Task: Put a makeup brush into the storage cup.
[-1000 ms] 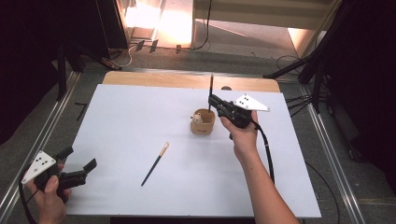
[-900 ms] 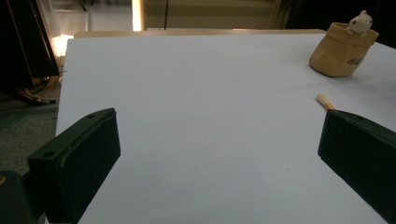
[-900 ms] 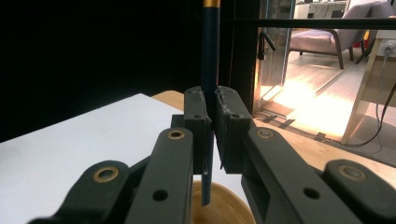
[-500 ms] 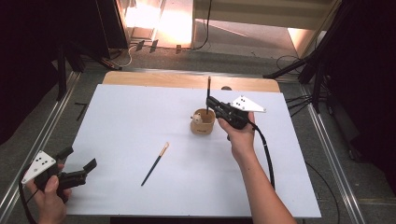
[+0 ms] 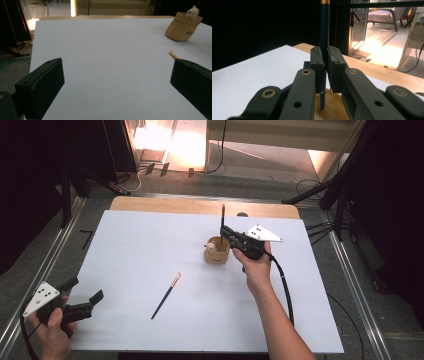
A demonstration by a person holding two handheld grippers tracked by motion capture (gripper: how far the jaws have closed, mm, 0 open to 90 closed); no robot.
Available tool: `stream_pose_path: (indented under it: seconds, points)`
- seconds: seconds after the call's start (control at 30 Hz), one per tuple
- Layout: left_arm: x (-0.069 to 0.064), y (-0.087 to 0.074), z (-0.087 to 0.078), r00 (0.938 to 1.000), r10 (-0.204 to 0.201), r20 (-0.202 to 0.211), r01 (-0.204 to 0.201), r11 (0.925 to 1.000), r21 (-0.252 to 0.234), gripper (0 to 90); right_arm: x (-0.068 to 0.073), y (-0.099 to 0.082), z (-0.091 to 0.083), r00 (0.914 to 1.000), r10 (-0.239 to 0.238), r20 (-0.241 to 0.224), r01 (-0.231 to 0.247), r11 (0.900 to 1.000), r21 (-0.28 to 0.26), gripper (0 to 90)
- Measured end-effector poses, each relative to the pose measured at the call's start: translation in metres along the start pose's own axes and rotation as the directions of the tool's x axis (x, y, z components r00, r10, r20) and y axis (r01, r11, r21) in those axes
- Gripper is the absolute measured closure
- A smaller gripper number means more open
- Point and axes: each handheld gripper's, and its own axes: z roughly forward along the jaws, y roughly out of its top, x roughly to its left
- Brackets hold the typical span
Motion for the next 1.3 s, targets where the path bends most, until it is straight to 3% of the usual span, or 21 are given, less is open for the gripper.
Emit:
stream_pose_path:
  seconds: [1.3]
  points:
    - [-0.001, 0.0, 0.001, 1.0, 0.004, 0.0, -0.004, 1.0, 0.005, 0.0, -0.005, -0.033, -0.001, 0.9994, 0.026, 0.021, -0.028, 0.9966, 0.078, 84.6]
